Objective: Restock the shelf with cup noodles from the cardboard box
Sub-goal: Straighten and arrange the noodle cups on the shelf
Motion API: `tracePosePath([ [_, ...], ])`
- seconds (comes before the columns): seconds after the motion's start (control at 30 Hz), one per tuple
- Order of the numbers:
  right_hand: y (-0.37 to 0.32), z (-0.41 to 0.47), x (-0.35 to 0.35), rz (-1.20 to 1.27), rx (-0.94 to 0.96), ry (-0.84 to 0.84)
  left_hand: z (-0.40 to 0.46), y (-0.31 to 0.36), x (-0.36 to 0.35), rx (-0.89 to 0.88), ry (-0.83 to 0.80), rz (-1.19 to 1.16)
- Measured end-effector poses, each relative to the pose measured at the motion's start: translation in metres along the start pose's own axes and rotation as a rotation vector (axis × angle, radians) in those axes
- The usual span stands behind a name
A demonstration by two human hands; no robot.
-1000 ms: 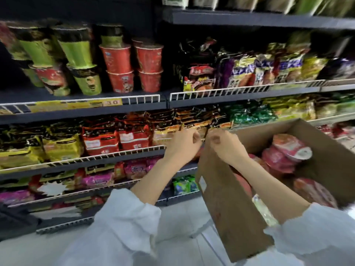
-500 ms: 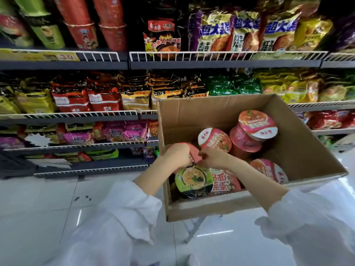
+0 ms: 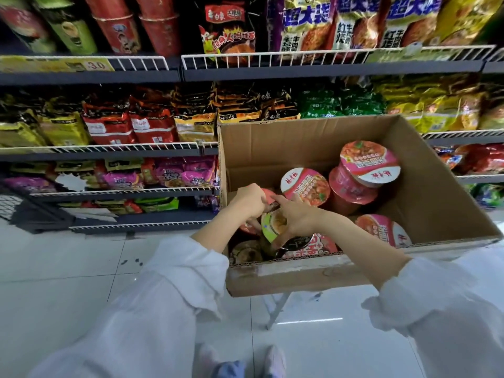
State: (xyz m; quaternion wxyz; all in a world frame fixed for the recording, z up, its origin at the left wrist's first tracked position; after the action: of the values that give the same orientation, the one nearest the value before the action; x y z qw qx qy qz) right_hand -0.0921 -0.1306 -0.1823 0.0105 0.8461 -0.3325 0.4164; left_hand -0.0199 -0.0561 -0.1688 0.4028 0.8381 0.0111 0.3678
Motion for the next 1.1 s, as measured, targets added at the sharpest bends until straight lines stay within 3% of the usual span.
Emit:
tracePosePath([
  [0.1,0.013,-0.003,0.017,-0.081,-0.034,0.116,0.009,0.001,0.004,-0.041,0.093,-0.050],
  [0.2,0.031,-0.006,0.033,-0.138,-0.078,0.184,0.014,-0.001,0.001,-0.028,0.122,0.171],
  [0.37,0.047,-0.001,0.016,-0.195,-0.109,0.156,0.007,-0.017,-0.054,0.096,-0.364,0.691],
  [0.43,0.048,0.003,0.010,-0.212,-0.106,0.166,0.000,-0.031,-0.065,0.211,-0.532,0.696],
  [0.53,0.045,0.005,0.009,-0.272,-0.090,0.181,-0.009,-0.041,-0.070,0.340,-0.617,0.588],
  [0.67,0.035,0.005,0.008,-0.360,-0.043,0.217,-0.008,-0.044,-0.061,0.355,-0.508,0.592],
  [0.87,0.039,0.006,0.012,-0.347,-0.051,0.244,0.011,-0.032,-0.049,0.172,-0.358,0.716],
  [1.1,0.046,-0.003,0.032,-0.263,-0.086,0.355,0.008,-0.012,-0.030,0.143,-0.217,0.589],
])
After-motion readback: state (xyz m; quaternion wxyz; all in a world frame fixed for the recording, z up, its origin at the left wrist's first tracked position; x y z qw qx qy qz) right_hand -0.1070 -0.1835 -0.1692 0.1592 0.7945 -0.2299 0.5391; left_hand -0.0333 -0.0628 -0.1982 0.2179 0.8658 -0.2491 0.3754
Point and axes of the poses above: each hand's wrist, its own z-axis towards the middle knuckle, its own x-axis out of the back of the hand, y = z × x, the point moved 8 cm from there along z, towards the middle knuckle, and after that the axes turned 12 degrees about -x, right-handed, at the moved point
